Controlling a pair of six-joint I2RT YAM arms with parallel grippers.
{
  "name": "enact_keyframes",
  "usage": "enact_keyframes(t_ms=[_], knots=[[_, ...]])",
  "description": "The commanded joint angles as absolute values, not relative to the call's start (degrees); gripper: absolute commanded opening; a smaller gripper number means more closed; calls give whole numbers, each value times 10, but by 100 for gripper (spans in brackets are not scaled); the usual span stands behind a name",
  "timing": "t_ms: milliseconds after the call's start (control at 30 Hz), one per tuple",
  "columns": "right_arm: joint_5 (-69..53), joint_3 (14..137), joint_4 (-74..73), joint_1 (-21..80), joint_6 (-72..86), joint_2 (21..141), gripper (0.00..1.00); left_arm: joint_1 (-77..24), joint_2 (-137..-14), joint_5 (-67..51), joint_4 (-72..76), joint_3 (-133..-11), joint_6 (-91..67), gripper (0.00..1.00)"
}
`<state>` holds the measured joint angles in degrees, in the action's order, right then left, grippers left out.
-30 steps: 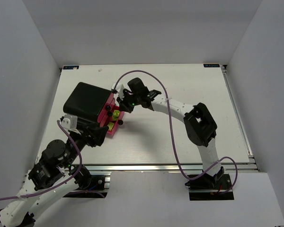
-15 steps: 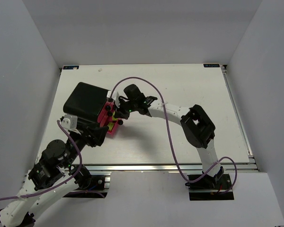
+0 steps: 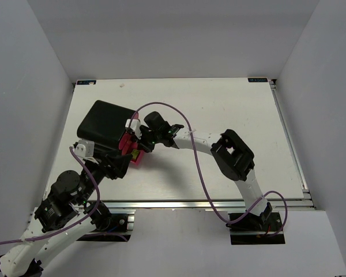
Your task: Sort the legos into containers by color
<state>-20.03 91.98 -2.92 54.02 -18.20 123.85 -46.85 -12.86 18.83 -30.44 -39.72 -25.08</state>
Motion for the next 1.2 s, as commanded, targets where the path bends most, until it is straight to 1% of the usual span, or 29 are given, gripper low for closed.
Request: enact_keyframes(t_ms=[0, 300, 600, 667, 767, 833, 933, 1000, 1033, 1067, 1133, 1167], knots=[[-188, 922, -24, 539, -199, 1232, 0, -470, -133, 188, -308, -389, -249, 77], [-173, 928, -96, 537, -245, 1223, 1, -470, -129, 184, -305, -389, -248, 78], [-157, 900, -109, 535, -250, 1194, 1, -470, -123, 181, -304, -388, -247, 78], [-175, 895, -105, 534, -251, 1180, 3, -470, -122, 181, -302, -388, -246, 77], [-220, 879, -84, 528, -235, 1143, 9, -470, -121, 181, -302, -388, -246, 78], [-257, 884, -86, 526, -212, 1117, 10, -470, -120, 181, -303, -388, -246, 77], [-259, 886, -85, 519, -197, 1087, 13, -470, -117, 181, -302, -388, -246, 78], [-240, 897, -102, 515, -194, 1085, 27, -470, -116, 182, -301, -388, -245, 77], [-211, 917, -113, 512, -198, 1094, 39, -470, -117, 180, -301, -388, -246, 77], [-199, 931, -145, 512, -202, 1106, 54, -470, -116, 180, -301, -388, -245, 77], [-165, 984, -186, 503, -214, 1144, 61, -470, -114, 180, -302, -388, -245, 78], [-158, 1000, -202, 498, -214, 1158, 63, -470, -113, 180, -301, -388, -245, 77]])
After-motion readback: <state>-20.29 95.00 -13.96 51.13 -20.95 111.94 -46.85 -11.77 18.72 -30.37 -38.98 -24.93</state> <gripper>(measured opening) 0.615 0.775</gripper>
